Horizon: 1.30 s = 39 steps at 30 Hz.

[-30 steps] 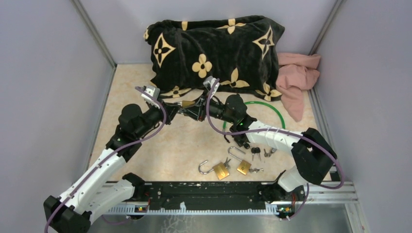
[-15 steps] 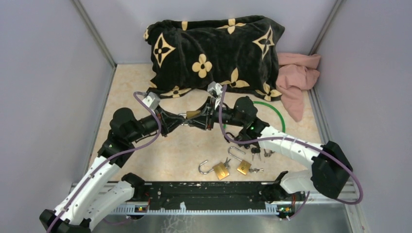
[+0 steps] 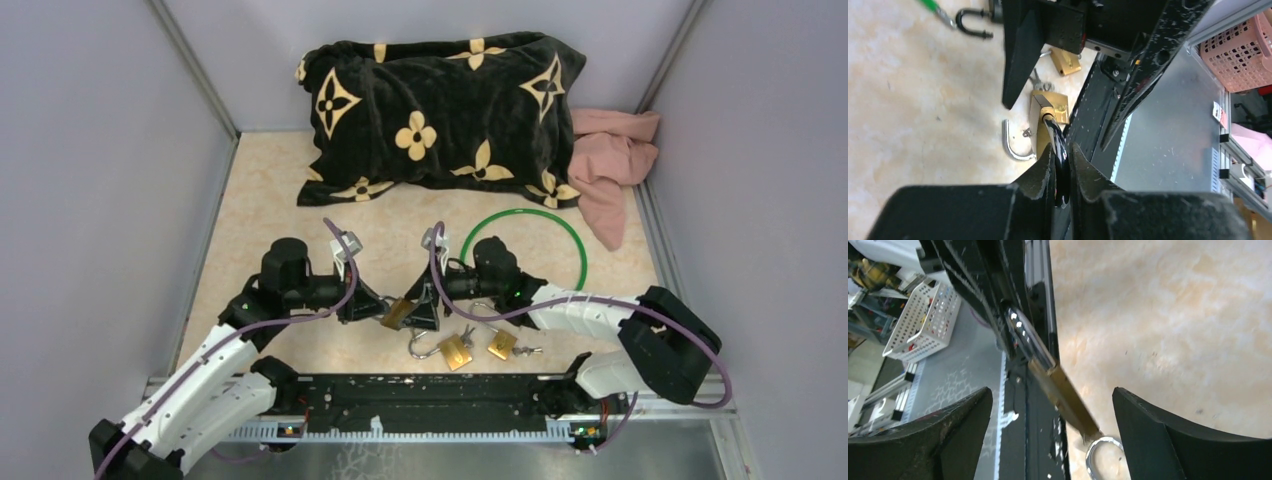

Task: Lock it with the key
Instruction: Lock the lock.

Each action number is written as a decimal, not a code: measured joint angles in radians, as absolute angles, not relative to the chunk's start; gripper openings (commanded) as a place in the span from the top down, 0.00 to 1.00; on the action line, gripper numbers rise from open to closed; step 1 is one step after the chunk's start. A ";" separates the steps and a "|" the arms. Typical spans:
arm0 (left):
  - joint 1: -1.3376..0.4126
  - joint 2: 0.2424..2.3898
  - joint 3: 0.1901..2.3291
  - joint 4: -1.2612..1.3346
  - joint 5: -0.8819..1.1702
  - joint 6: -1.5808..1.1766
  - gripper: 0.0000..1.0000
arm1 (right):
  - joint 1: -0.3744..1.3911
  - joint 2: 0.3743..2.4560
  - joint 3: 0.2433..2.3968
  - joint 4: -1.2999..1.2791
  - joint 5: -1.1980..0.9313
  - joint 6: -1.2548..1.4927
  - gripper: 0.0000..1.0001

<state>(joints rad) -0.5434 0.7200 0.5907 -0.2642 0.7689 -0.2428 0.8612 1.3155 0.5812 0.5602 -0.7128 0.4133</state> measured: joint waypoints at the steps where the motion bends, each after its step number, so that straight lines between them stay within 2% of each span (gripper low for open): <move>1: -0.543 0.722 0.577 -0.279 0.768 -0.247 1.00 | 0.861 1.318 0.562 0.562 -0.720 0.416 0.10; 5: -0.543 0.731 0.564 -0.299 0.769 -0.253 1.00 | 0.842 1.313 0.496 0.569 -0.754 0.424 0.10; 10: -0.543 0.730 0.591 -0.306 0.796 -0.181 1.00 | 0.815 1.207 0.433 0.534 -0.733 0.385 0.16; 12: -0.543 0.729 0.625 -0.319 0.812 -0.131 1.00 | 0.815 1.148 0.406 0.545 -0.696 0.362 0.21; 14: -0.543 0.723 0.657 -0.322 0.839 -0.085 1.00 | 0.815 1.116 0.367 0.600 -0.669 0.346 0.26; 19: -0.543 0.712 0.700 -0.307 0.920 -0.031 1.00 | 0.830 1.118 0.277 0.781 -0.637 0.285 0.28; 23: -0.541 0.712 0.705 -0.307 0.946 -0.021 1.00 | 0.858 1.145 0.289 0.832 -0.636 0.231 0.37; 26: -0.541 0.713 0.705 -0.307 0.955 -0.015 1.00 | 0.874 1.168 0.315 0.844 -0.647 0.213 0.52; 30: -0.540 0.713 0.705 -0.307 0.959 -0.009 1.00 | 0.885 1.177 0.331 0.850 -0.664 0.204 0.61; 34: -0.540 0.713 0.705 -0.307 0.962 -0.007 1.00 | 0.891 1.192 0.333 0.850 -0.679 0.208 0.78; 39: -0.536 0.714 0.705 -0.300 0.962 -0.005 1.00 | 0.902 1.201 0.351 0.844 -0.691 0.215 0.83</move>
<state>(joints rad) -0.5362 0.7136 0.7048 -0.3004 0.9623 -0.0048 0.9016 1.2011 0.3508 0.8436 -0.6910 0.2150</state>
